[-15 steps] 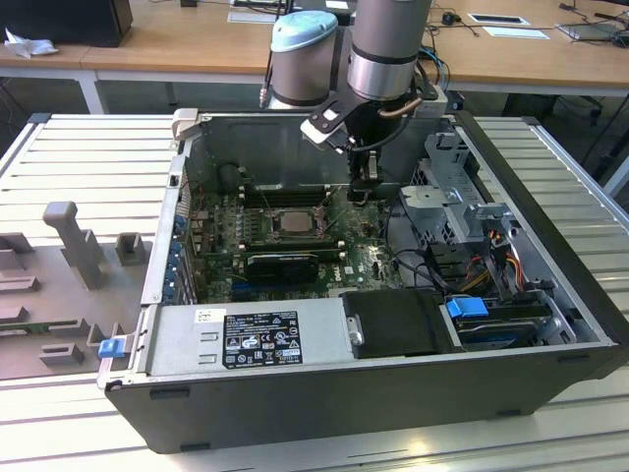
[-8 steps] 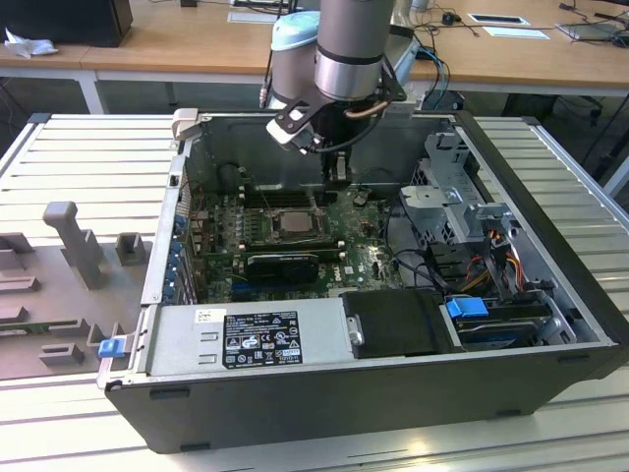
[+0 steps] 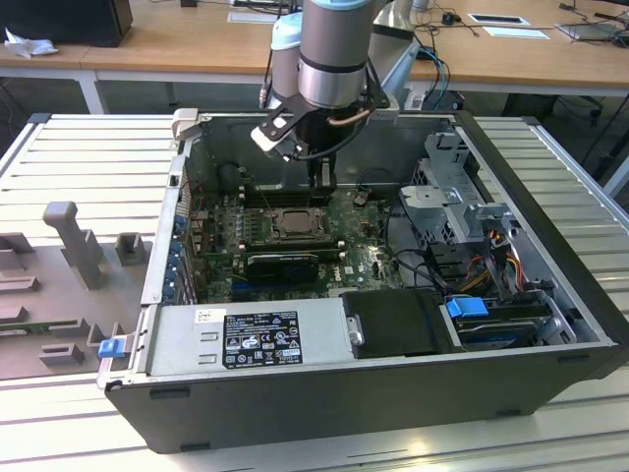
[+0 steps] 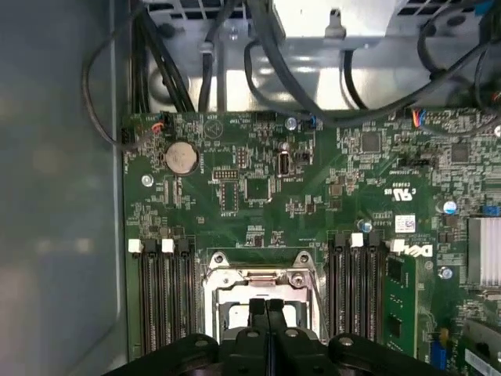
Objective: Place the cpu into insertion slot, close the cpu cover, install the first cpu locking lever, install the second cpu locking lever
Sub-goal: 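Close the cpu cover, then install the first cpu locking lever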
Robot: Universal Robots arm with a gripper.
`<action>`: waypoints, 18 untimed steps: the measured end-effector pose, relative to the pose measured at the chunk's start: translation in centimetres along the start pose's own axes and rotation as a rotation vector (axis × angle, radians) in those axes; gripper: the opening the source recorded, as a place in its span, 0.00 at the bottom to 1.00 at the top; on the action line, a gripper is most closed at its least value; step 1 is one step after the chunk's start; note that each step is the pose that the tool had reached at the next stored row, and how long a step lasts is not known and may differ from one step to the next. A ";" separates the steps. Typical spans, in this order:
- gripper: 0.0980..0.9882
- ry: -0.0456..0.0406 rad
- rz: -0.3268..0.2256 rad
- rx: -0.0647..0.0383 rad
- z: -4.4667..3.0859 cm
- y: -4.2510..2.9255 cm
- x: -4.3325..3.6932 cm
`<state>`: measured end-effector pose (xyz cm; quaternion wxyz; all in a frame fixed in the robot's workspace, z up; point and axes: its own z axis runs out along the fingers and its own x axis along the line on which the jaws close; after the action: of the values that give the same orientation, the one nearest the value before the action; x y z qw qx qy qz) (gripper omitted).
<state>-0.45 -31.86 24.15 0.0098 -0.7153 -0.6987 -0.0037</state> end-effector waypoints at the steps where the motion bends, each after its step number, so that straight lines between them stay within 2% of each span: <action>1: 0.01 0.0000 0.000 0.000 0.08 -0.13 0.00; 7: 0.01 0.0000 -0.015 0.000 0.20 -1.33 -0.03; 18: 0.01 -0.0001 -0.020 0.000 0.20 -1.51 -0.03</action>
<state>-1.96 -31.85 23.96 0.0098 -0.7083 -0.7058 -0.0036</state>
